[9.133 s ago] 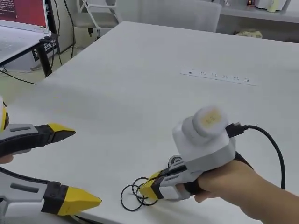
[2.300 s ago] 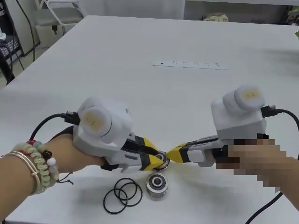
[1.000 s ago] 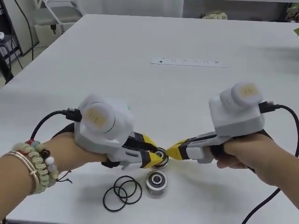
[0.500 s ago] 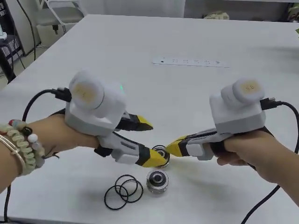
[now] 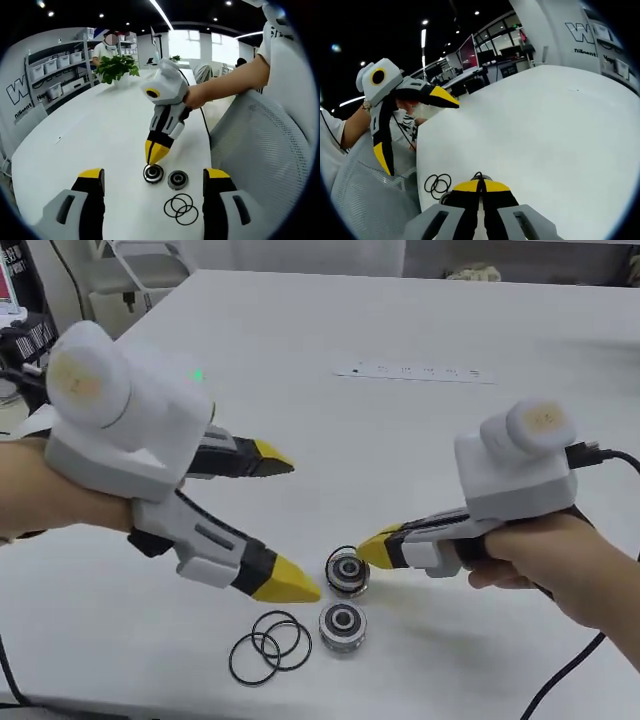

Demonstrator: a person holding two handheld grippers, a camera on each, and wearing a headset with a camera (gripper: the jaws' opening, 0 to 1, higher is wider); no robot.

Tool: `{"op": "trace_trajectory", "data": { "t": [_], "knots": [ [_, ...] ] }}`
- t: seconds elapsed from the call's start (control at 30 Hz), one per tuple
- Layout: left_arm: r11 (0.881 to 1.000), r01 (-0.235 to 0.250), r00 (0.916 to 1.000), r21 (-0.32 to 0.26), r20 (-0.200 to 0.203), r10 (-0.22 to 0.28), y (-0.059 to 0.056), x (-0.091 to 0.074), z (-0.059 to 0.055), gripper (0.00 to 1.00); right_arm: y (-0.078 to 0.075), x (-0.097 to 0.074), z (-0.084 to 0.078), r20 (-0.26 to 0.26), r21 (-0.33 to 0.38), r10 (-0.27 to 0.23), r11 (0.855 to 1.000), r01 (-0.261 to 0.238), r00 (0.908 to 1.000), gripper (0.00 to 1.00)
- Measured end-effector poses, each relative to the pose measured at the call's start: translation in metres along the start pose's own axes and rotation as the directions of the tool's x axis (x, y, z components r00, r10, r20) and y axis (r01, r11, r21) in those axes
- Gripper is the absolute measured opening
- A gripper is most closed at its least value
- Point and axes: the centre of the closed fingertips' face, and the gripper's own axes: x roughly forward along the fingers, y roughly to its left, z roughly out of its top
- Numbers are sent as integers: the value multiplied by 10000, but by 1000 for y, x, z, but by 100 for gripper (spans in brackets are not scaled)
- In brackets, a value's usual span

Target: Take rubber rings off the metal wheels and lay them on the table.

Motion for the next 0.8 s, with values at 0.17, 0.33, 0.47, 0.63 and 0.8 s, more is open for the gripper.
{"op": "trace_trajectory", "data": {
  "t": [0.17,0.33,0.47,0.63,0.8],
  "knots": [
    [9993,-385,9992,28,101,385,-4,-20,-1,81,1,0,3,51,-94,36,9999,-35,10000,0],
    [9976,-690,9975,16,138,689,-12,-38,-6,83,3,1,5,68,-121,78,9999,-77,9999,0],
    [9946,-1018,9947,-194,96,1020,-13,-48,-14,83,4,1,4,50,-104,120,9999,-119,9999,0],
    [9882,-1432,9895,-552,121,1441,-13,-61,-23,84,4,0,7,156,-52,148,9999,-147,9998,0],
    [9797,-1723,9847,-1028,81,1741,-12,-75,-37,85,9,-1,12,306,-91,243,9997,-240,9992,0]
  ]
}}
